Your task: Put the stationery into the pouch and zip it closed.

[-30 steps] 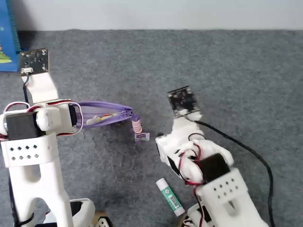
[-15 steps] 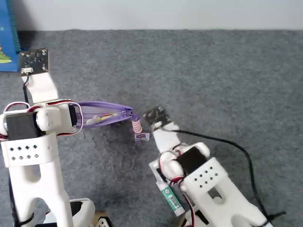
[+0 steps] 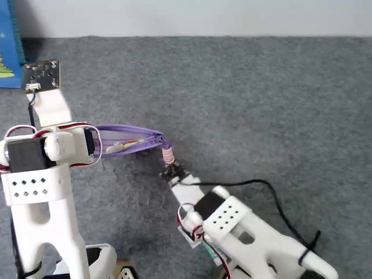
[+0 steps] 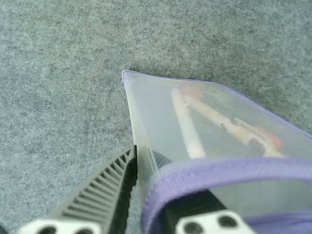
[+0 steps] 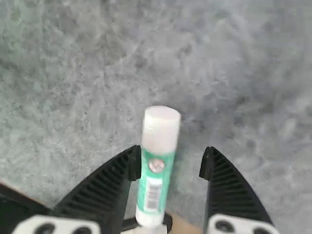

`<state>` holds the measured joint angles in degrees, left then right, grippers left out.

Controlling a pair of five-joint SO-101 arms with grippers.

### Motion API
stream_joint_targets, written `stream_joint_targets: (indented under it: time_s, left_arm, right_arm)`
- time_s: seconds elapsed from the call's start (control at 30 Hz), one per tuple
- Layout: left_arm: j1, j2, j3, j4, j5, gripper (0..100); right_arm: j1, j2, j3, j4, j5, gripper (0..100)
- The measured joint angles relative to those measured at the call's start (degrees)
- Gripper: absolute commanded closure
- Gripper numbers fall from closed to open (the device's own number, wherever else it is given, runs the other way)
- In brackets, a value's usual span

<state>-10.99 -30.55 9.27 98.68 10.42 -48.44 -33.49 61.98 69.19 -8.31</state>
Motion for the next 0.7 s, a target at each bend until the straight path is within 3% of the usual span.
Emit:
stream_joint_targets:
  time_s: [0.13,0.27,0.53,0.7]
  left_arm:
    - [0.00,0.00,0.00,0.00,0.00,99]
    - [0.00,0.00,0.00,0.00,0.00,99]
    - [0.00,0.00,0.53,-0.53,0.00,99]
    - [0.00,-0.09,0.97,-0.62,0.00,99]
  right_arm:
    - [-0.88,2.90,0.62,-5.71,-2.20,83.7]
    - [-1.05,7.03,0.62,-8.79,-2.64,99.8]
    - [0.97,11.52,-0.97,-9.49,-1.85,99.1]
    - [6.68,4.40,-5.27,-0.70,1.76,99.1]
